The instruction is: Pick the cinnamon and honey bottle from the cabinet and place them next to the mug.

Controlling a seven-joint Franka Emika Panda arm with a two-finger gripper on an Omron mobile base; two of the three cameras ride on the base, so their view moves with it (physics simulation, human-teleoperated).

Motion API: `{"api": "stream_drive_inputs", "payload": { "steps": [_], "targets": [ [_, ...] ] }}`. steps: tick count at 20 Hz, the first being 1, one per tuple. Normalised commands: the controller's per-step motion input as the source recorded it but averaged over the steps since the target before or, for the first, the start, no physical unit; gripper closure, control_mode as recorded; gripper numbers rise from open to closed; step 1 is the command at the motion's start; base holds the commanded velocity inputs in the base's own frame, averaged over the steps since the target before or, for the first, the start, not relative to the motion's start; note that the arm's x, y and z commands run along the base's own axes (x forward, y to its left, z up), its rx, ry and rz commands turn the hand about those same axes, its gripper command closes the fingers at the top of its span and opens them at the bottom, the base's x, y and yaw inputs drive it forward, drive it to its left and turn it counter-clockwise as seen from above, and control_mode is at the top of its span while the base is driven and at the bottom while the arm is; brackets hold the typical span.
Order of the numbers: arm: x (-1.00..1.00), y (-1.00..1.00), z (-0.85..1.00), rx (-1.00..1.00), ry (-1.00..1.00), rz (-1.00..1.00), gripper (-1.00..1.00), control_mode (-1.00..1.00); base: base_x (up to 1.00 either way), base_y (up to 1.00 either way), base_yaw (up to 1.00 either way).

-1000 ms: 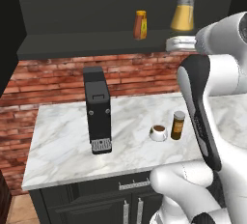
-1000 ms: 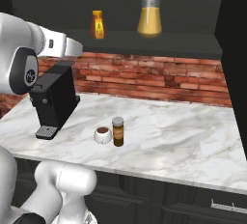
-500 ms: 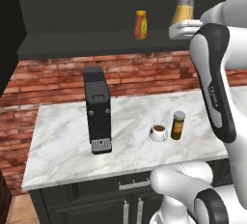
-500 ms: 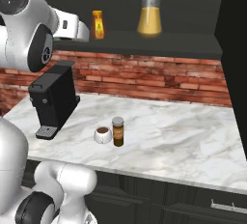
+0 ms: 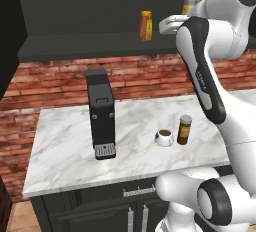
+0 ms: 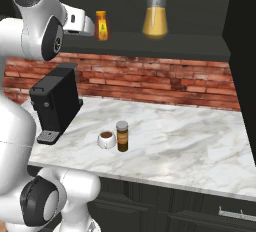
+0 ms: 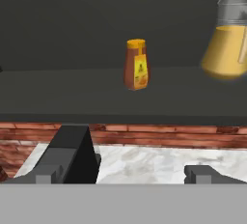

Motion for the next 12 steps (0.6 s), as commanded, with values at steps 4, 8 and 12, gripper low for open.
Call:
{"api": "stream_drive_inputs", "payload": {
  "steps": [4,8,12],
  "targets": [
    [0.73,0.01,-0.09,0.00,0.03,0.00,-1.00,-1.00,0.00,0.00,0.00],
    [0.64,0.00,-0.33,0.00,0.11,0.00,-1.00,-1.00,0.00,0.00,0.00],
    [0.65,0.00,-0.21,0.00,0.10,0.00,-1.00,-1.00,0.00,0.00,0.00]
  ]
}}
